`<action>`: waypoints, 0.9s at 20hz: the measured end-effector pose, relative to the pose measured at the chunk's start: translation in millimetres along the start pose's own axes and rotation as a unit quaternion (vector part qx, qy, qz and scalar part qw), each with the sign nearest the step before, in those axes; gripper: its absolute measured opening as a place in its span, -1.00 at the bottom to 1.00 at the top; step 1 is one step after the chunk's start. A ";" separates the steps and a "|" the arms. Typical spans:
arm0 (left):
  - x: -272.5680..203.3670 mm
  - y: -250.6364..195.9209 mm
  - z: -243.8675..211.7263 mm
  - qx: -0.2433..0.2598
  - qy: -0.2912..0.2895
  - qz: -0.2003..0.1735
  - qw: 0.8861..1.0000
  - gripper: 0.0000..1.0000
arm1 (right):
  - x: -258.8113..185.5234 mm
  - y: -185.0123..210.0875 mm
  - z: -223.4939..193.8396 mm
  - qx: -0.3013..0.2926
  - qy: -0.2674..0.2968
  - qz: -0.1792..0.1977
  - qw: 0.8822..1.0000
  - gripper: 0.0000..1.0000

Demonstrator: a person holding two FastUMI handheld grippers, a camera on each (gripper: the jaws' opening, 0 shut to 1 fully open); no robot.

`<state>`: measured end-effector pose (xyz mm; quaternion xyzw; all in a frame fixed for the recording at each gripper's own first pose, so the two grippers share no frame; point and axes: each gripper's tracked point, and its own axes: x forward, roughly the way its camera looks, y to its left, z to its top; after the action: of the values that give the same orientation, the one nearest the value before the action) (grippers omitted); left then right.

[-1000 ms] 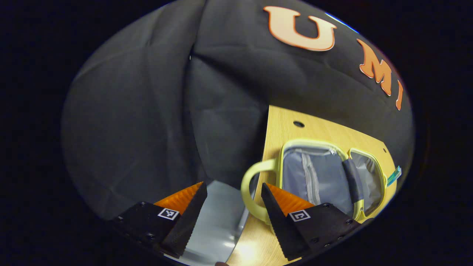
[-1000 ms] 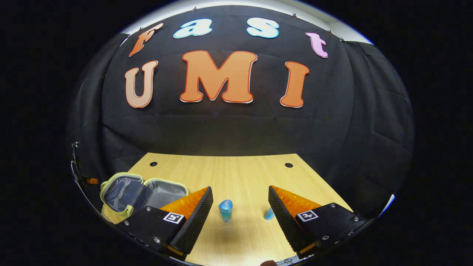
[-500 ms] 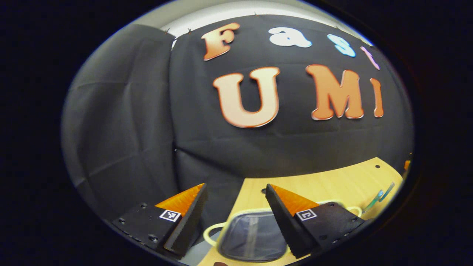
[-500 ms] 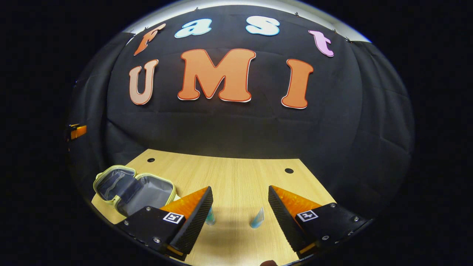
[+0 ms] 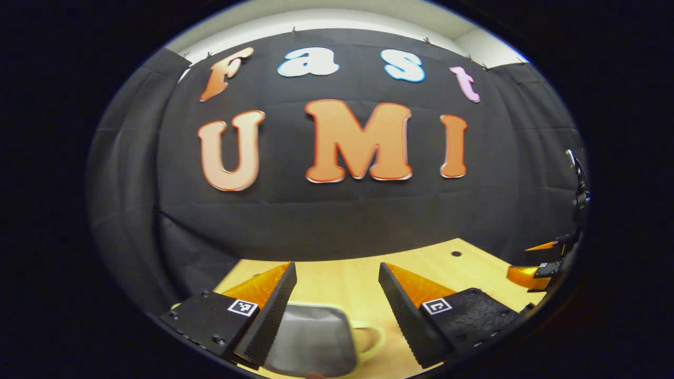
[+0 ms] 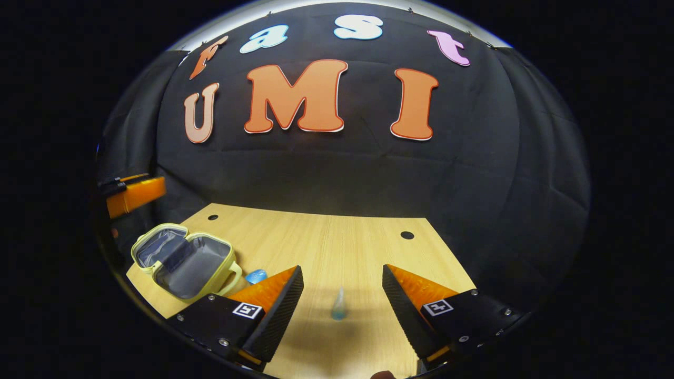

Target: First open the suitcase, pack the skin care products into it, and then close the suitcase.

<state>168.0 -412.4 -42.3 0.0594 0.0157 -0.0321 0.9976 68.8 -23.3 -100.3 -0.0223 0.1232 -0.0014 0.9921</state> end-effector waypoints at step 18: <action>99.1 -139.6 -240.8 0.031 0.151 -0.014 0.988 0.96 | 12.4 -85.5 -73.5 -0.021 0.079 -0.016 0.997 0.91</action>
<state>251.0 -528.1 -301.2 0.0944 0.1658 -0.0368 0.9809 63.1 -112.1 -170.7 -0.0448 0.2010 -0.0164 0.9784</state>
